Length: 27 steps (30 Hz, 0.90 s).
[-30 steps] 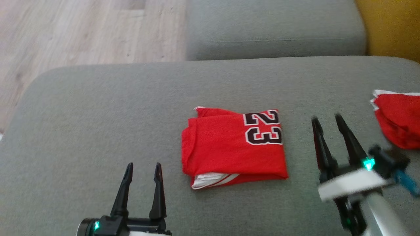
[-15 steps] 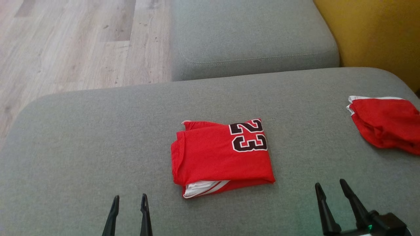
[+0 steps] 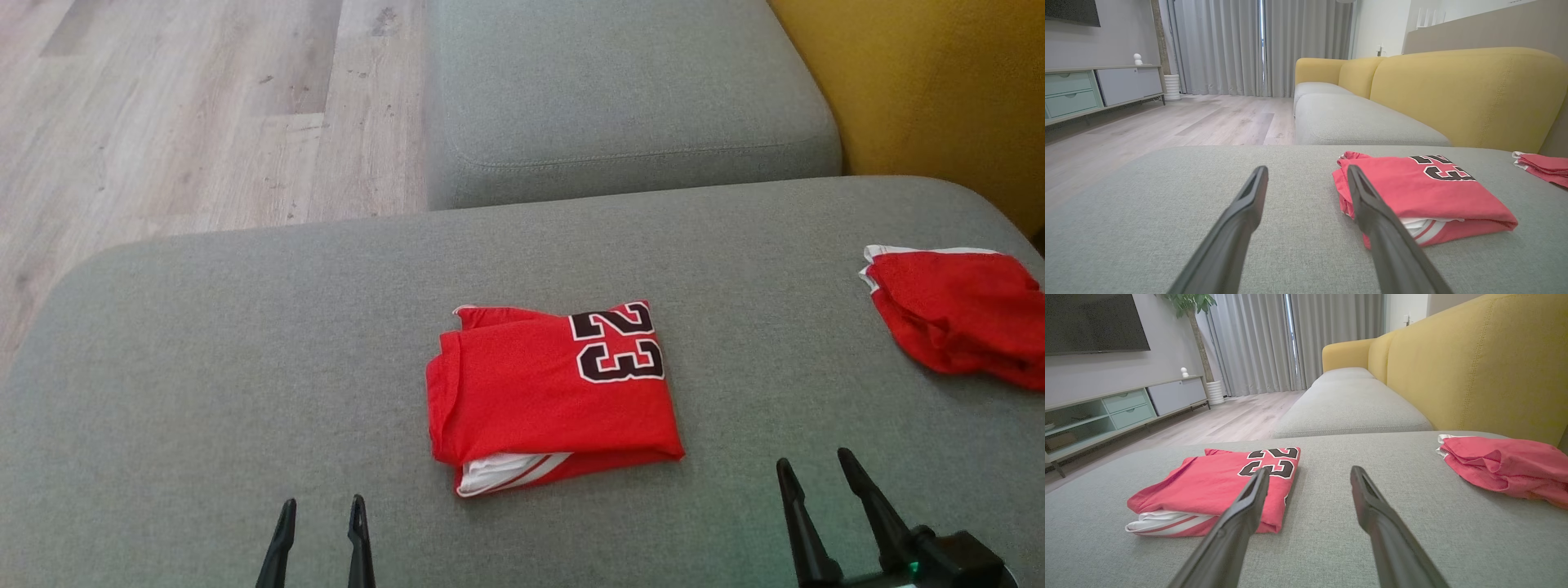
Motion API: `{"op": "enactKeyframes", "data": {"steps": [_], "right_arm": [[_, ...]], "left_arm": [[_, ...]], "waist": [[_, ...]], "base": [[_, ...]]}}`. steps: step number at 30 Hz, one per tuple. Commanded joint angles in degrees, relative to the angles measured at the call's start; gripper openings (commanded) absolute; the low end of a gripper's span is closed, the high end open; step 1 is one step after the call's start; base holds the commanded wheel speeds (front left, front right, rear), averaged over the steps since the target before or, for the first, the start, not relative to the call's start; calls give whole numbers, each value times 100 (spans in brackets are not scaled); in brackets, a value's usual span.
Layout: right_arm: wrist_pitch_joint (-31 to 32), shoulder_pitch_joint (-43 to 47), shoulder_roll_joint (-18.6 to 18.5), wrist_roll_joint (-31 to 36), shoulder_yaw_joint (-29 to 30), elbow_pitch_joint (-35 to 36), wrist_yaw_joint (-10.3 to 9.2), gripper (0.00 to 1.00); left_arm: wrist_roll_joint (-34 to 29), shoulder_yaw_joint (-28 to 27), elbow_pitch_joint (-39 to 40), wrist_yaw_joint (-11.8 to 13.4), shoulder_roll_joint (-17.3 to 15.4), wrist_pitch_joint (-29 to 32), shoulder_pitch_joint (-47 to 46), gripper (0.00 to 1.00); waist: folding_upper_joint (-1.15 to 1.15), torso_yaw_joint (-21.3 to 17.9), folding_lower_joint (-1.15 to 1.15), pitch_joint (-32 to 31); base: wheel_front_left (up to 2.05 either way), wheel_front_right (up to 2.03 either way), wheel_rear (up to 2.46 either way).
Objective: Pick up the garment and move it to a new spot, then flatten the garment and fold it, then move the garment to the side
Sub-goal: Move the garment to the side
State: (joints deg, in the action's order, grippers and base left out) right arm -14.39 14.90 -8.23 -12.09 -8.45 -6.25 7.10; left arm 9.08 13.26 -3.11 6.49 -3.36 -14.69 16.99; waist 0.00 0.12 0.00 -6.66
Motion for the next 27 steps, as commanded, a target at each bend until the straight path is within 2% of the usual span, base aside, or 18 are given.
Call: {"op": "enactKeyframes", "data": {"steps": [1, 16, 27], "right_arm": [[-61, -146, -74, -5, -96, 172, 39, 100], [-61, -147, -70, -55, -108, 82, 39, 100], [-61, -580, -153, -186, -137, -296, 39, 100]], "left_arm": [[-45, -180, 158, -19, 48, -30, -158, 100], [-30, -107, 178, -38, 48, -30, -151, 100], [-7, 50, 365, 8, 48, -30, -277, 100]], "waist": [[0, 4, 0, -9], [0, 54, 0, -3], [0, 322, 0, 444]], "base": [[0, 0, 0], [0, 0, 0], [0, 0, 0]]}}
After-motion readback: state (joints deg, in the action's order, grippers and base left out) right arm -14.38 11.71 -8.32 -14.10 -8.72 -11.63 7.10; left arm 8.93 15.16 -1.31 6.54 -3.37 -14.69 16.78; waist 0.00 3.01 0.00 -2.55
